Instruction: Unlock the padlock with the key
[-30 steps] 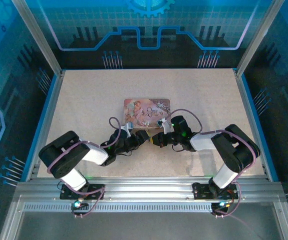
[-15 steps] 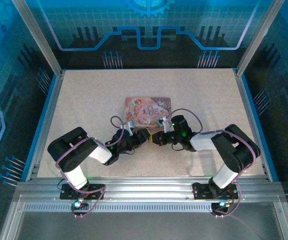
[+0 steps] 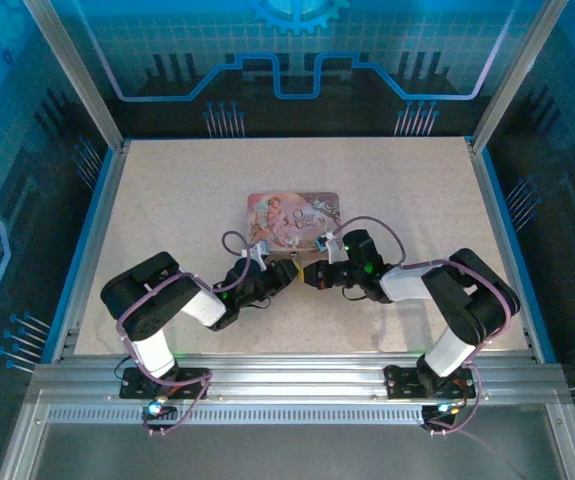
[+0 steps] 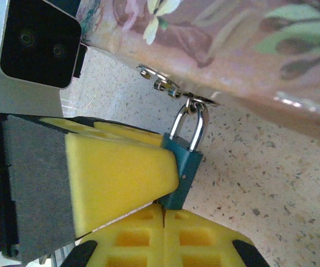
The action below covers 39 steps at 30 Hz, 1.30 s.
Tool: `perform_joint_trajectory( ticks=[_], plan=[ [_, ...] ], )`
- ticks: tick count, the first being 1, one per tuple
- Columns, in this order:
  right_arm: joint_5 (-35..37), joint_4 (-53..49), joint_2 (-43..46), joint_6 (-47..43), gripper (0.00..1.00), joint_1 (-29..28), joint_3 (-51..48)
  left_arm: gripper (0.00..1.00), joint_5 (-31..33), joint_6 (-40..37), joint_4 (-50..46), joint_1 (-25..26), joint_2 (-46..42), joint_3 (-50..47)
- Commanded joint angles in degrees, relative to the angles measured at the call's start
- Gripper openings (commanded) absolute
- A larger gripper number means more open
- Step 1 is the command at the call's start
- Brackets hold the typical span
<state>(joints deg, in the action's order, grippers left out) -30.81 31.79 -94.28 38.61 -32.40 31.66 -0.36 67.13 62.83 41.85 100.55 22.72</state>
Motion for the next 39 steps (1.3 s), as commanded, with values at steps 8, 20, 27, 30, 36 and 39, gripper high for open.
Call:
perform_joint_trajectory(
  ticks=[8, 20, 27, 30, 36, 39],
  plan=[
    [-2.7, 2.7, 1.0, -0.8, 0.16, -0.7, -1.2, 0.03, -4.4, 6.0, -1.7, 1.2, -0.1, 0.2],
    [4.5, -8.7, 13.3, -9.3, 0.47, 0.0, -4.1, 0.0, -4.9, 6.9, -4.1, 1.1, -1.8, 1.2],
    [19.1, -25.5, 28.2, -29.9, 0.59, -5.5, -0.5, 0.0, -5.1, 7.7, -9.1, 1.1, -5.2, 2.3],
    [27.9, -27.1, 32.2, -39.9, 0.61, -9.3, -0.6, 0.0, -5.0, 8.1, -12.1, 1.1, -6.9, 2.8],
    [40.4, -18.6, 34.2, -59.3, 0.67, -16.9, -5.8, 0.0, -5.1, 10.6, -15.1, 1.1, -9.0, 3.3],
    [46.0, -14.6, 32.3, -66.9, 0.68, -20.1, -7.0, 0.0, -5.0, 12.1, -16.1, 1.1, -9.7, 3.4]
  ],
)
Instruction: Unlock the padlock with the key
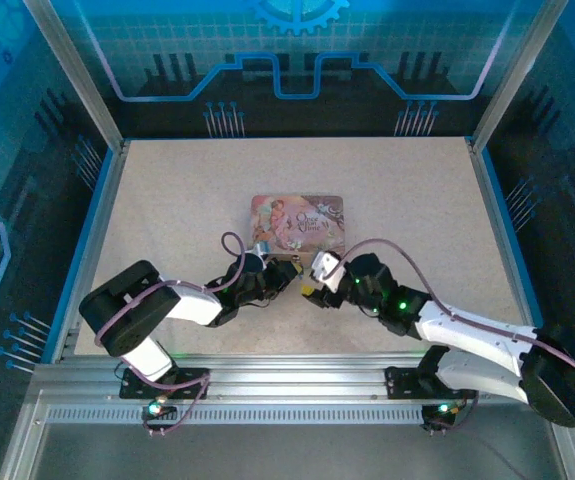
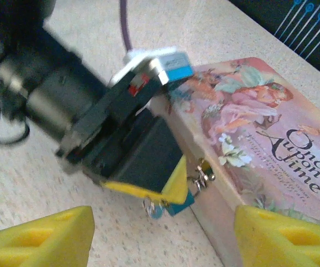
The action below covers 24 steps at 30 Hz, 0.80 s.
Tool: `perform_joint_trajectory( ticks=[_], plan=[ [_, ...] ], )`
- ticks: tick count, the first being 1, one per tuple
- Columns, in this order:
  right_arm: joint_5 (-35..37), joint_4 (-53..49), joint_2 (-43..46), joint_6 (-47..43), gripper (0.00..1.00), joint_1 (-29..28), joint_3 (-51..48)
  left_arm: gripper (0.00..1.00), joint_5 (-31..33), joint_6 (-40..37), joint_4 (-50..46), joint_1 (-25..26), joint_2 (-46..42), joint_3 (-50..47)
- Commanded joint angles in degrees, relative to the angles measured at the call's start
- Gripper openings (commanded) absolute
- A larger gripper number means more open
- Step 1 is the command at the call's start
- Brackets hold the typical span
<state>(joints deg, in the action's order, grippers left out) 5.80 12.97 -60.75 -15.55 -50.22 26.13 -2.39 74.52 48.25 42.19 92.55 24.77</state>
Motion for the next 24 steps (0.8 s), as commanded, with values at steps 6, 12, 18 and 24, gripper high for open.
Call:
perform_joint_trajectory(
  ticks=[6, 12, 18, 24],
  plan=[
    [16.8, 10.1, -8.1, -18.6, 0.66, -5.3, -1.8, 0.0, -3.7, 7.1, -2.2, 0.7, -2.1, 2.1],
    [18.8, 14.1, -14.5, -20.2, 0.61, -6.2, -0.7, 0.0, -3.6, 7.9, -2.4, 0.7, -2.3, 2.6],
    [19.4, 16.4, -18.1, -20.1, 0.49, -6.4, -0.3, 0.0, -3.4, 8.5, -2.3, 0.8, -2.2, 2.4],
    [19.6, 16.4, -19.8, -20.5, 0.37, -6.6, 0.7, 0.0, -3.5, 9.0, -2.0, 0.7, -2.1, 2.4]
  ],
)
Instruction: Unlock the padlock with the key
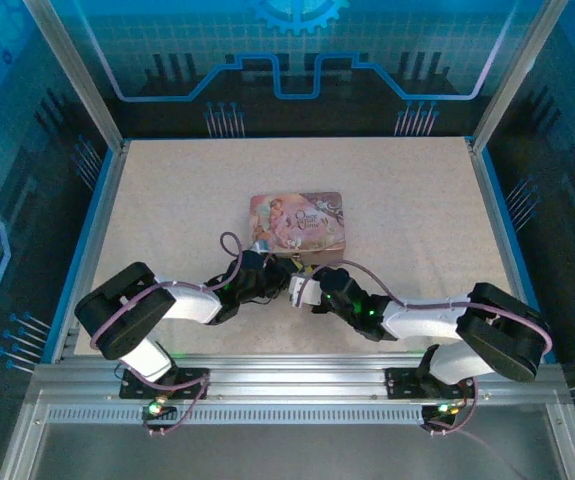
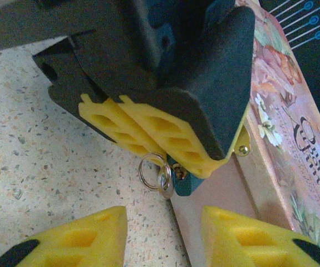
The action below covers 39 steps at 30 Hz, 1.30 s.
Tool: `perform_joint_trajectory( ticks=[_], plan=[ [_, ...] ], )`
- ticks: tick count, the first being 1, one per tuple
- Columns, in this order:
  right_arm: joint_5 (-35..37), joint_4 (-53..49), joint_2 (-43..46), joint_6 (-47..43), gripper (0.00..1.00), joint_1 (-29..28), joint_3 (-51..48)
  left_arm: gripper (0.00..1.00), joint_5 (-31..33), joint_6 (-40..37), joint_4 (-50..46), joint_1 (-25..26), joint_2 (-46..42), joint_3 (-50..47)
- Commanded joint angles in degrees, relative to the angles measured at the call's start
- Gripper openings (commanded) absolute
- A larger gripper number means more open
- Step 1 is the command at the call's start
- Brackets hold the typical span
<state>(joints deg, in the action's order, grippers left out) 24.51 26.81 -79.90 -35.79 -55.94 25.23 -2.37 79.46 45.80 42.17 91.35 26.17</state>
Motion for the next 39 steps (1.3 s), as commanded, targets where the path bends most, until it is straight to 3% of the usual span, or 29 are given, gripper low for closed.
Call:
perform_joint_trajectory(
  ticks=[1, 12, 26, 32, 39],
  plan=[
    [1.0, 2.6, -0.8, -0.2, 0.35, -0.9, 1.7, 0.0, -3.5, 4.1, 0.5, 0.7, -0.9, 1.1],
    [0.7, 3.6, -3.1, -0.6, 0.29, -1.2, 3.2, 0.0, -3.7, 4.4, 0.6, 0.7, -0.7, 1.2],
    [2.9, 6.4, -6.0, 1.3, 0.1, -1.4, 5.0, 0.0, -4.1, 5.4, 2.0, 0.7, 0.1, 1.2],
    [3.8, 7.0, -5.6, 6.9, 0.0, -0.6, 5.2, 0.0, -4.1, 5.6, 2.4, 0.7, 0.1, 1.1],
    [3.8, 9.1, -4.4, 19.3, 0.0, 1.0, 3.0, 0.0, -4.0, 5.8, 2.4, 0.8, 0.3, 1.0]
  ],
)
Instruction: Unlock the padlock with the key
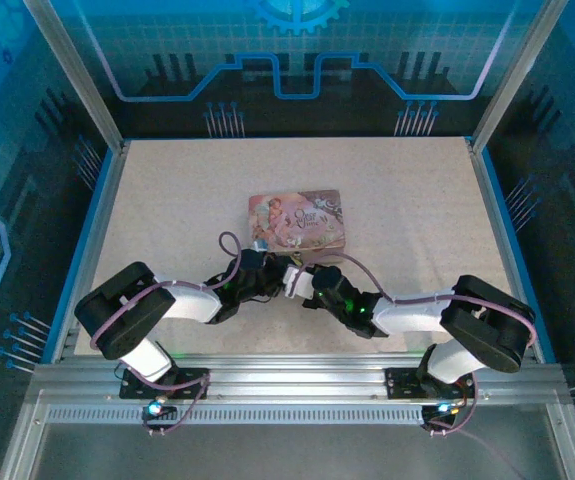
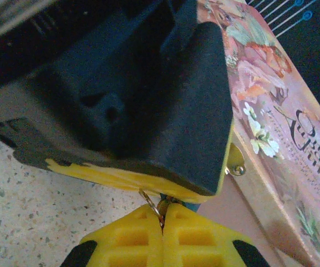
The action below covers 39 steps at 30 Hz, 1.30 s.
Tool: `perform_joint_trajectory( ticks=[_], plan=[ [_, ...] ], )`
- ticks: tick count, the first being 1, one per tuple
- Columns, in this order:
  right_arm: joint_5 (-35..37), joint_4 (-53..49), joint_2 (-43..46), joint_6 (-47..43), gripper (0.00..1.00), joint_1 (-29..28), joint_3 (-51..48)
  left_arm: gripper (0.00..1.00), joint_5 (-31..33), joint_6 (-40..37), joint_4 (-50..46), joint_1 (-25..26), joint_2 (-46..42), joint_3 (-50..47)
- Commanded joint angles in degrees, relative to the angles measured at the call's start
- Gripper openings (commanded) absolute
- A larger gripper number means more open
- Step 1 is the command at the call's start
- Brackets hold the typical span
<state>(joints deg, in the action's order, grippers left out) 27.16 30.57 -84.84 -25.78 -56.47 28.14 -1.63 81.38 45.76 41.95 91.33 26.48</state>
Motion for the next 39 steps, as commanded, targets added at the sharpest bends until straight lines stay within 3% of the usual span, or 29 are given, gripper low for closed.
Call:
perform_joint_trajectory(
  ticks=[1, 13, 21, 29, 39],
  plan=[
    [0.7, 5.5, 0.6, 11.4, 0.0, 1.9, -0.2, 0.0, -4.7, 4.0, 2.6, 1.0, 0.3, 0.6],
    [-4.3, 14.0, -1.3, 34.0, 0.0, 5.0, -5.2, 0.0, -4.3, 4.0, 2.6, 1.0, 0.6, 0.4],
    [-13.3, 15.1, -0.2, 36.3, 0.0, 9.7, -6.9, 0.0, -4.3, 3.9, 2.4, 1.0, 1.0, 0.4],
    [-14.9, 13.2, -1.1, 33.8, 0.0, 10.7, -6.2, 0.0, -4.1, 3.6, 2.2, 1.0, 1.2, 0.4],
    [-14.8, 13.9, -4.0, 31.8, 0.0, 11.0, -7.3, 0.31, -2.7, 2.6, 0.1, 1.0, 1.0, -0.9]
  ],
)
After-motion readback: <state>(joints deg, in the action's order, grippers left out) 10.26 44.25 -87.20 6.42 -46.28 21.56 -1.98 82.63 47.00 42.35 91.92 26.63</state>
